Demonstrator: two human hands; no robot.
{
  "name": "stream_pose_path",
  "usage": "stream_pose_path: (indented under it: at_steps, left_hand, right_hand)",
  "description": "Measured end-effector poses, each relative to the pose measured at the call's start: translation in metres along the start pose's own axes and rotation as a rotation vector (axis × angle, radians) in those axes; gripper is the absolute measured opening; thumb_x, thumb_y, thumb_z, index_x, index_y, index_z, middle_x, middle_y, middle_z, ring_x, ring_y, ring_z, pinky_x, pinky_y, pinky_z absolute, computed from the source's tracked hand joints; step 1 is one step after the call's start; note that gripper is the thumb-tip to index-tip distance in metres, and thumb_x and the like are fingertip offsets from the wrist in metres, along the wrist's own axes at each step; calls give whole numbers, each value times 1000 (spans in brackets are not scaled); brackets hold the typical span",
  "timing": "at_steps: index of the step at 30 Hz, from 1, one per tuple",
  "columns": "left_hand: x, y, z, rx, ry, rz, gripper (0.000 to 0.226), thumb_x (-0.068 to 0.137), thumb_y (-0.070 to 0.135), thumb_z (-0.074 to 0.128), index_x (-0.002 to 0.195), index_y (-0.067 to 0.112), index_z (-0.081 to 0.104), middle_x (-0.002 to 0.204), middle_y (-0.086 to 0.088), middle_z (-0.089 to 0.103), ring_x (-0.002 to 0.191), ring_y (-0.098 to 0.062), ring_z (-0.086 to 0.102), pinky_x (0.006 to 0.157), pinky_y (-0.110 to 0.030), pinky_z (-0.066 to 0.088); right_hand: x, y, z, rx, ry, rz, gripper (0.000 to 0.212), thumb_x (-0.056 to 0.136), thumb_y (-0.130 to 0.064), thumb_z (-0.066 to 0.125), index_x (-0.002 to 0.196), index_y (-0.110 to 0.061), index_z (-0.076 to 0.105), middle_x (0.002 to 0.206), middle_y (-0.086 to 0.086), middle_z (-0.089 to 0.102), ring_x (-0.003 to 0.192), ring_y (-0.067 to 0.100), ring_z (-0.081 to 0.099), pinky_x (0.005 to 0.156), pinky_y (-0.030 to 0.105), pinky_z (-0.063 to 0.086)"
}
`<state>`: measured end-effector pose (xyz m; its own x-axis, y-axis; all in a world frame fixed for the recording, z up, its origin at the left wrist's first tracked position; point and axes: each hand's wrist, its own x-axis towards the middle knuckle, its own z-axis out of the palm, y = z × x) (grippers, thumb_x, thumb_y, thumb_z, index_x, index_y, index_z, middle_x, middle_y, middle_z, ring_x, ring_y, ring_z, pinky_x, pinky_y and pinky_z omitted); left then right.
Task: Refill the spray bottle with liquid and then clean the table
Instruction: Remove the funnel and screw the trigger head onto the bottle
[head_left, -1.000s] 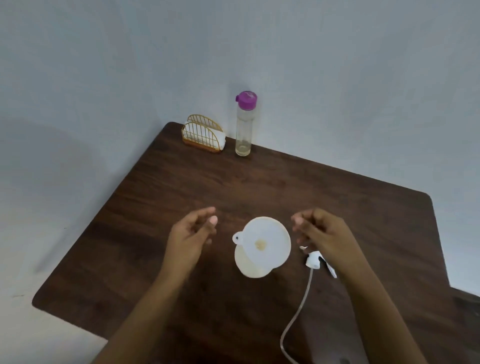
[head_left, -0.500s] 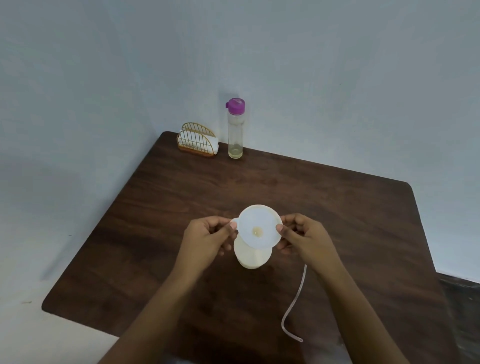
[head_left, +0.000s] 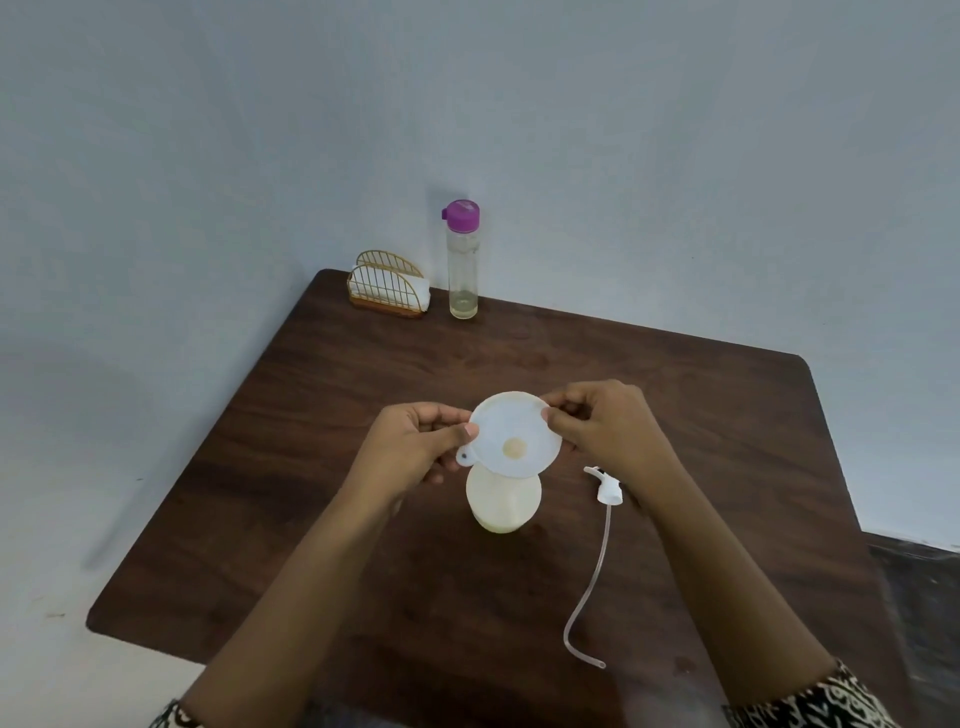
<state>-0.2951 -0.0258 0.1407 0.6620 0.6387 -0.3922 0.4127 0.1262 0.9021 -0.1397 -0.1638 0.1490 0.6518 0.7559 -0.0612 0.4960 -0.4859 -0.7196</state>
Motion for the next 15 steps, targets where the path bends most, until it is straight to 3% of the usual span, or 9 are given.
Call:
stream_pose_path:
  at_steps: [10,13,15]
  left_hand:
    - [0,6,6,96,-42,2,10,91,14,60,95,13,70,58,-5,68,45,-13,57,47,-24,44]
    - [1,6,9,129,19,11,12,88,10,58,94,12,68,61,-8,70,46,-15,60,49,-26,46]
    - [1,6,11,166,38,17,18,85,8,55,98,15,66,62,-7,71,46,-16,61,49,-25,46]
  right_hand:
    - [13,4,7,47,-43,-38,16,91,-26,60,99,-22,74,88,-11,68,70,0,58,62,11,41]
    - [3,3,7,219,77,48,18,92,-35,57,97,-24,70,86,-12,69,72,2,61,62,11,44]
    - [-15,3,9,380,225,148,15,92,-35,57,90,-25,67,76,-9,67,64,3,61,59,18,48]
